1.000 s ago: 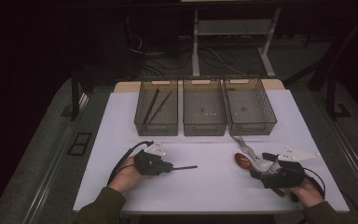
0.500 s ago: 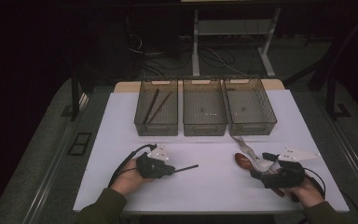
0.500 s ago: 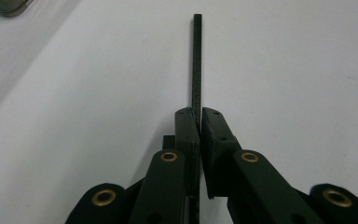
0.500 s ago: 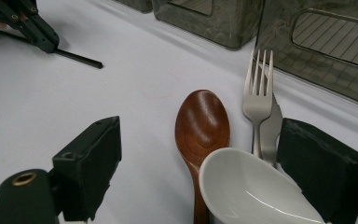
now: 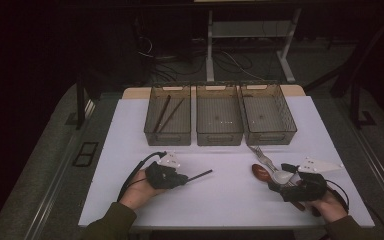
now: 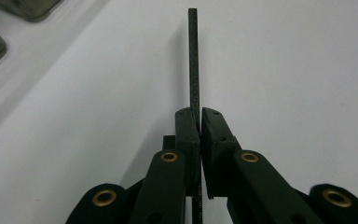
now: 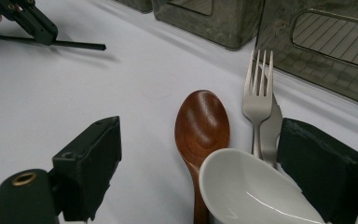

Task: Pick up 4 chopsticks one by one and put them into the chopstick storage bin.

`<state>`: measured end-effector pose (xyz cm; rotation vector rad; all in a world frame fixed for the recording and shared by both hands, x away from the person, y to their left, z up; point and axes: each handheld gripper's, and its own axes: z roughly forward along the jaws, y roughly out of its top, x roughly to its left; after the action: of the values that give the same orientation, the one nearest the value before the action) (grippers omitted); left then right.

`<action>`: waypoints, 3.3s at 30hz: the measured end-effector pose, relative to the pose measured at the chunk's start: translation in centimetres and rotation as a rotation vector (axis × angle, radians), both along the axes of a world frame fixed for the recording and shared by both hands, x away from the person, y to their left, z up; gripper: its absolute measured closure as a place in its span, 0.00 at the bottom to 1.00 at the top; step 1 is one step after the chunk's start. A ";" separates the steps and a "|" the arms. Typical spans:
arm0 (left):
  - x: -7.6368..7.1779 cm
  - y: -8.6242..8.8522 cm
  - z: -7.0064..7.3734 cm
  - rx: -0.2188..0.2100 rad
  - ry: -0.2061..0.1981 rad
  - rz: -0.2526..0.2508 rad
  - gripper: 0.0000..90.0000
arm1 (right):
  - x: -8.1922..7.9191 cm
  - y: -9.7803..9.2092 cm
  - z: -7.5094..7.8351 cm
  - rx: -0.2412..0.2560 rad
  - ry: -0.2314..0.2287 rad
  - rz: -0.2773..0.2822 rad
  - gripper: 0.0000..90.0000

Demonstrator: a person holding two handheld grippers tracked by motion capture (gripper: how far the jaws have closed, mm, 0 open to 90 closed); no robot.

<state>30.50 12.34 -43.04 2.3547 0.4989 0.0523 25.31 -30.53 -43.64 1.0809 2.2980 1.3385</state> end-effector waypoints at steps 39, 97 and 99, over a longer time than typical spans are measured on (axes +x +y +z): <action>5.2 0.2 7.0 -0.104 -0.056 0.215 0.95 | 0.0 0.8 -0.2 0.000 -0.003 0.009 0.15; 20.3 2.2 5.9 0.028 -0.062 0.550 0.89 | 0.1 0.3 -0.1 0.015 -0.003 0.013 0.15; 20.2 2.1 6.0 0.031 -0.069 0.553 0.84 | 0.0 0.3 -0.1 0.016 -0.003 0.014 0.15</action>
<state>50.72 14.48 -37.06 2.1674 1.1043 0.3958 25.36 -30.25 -43.76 1.0688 2.3016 1.3646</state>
